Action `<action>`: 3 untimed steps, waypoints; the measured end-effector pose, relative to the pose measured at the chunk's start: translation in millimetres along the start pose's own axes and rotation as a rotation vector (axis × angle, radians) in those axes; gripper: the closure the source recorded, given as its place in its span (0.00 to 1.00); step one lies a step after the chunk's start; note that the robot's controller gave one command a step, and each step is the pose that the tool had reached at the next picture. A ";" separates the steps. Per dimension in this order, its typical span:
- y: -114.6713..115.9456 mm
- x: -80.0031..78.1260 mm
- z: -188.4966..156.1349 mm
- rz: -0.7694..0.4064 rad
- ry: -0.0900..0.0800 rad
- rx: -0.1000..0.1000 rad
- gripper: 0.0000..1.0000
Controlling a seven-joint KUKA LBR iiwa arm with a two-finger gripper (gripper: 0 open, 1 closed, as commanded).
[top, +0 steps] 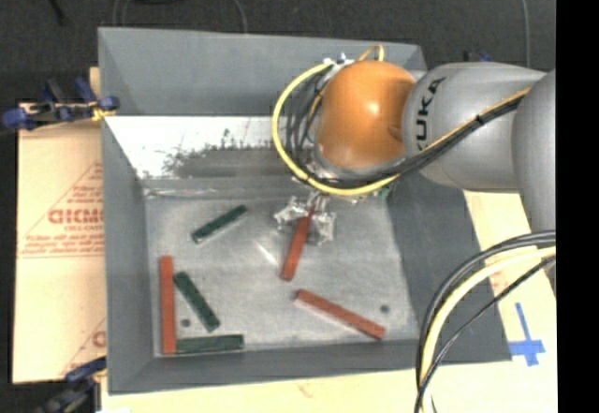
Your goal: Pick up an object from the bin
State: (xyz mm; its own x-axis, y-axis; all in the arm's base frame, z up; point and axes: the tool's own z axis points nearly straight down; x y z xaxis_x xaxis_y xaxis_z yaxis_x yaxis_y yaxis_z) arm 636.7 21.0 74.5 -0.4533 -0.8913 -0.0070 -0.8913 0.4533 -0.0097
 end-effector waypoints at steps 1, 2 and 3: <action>0.0 0.0 0.0 0.001 0.000 0.000 1.00; 1.2 0.4 -4.2 0.001 0.001 -0.004 1.00; 2.1 1.2 -23.3 0.003 0.007 -0.011 1.00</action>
Offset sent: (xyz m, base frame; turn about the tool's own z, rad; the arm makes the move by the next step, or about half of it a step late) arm -0.0001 0.0001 0.0772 0.0000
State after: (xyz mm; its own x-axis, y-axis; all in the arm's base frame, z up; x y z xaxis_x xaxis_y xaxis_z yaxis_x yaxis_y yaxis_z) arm 634.1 20.8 97.8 -0.4560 -0.8900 -0.0002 -0.8900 0.4560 0.0018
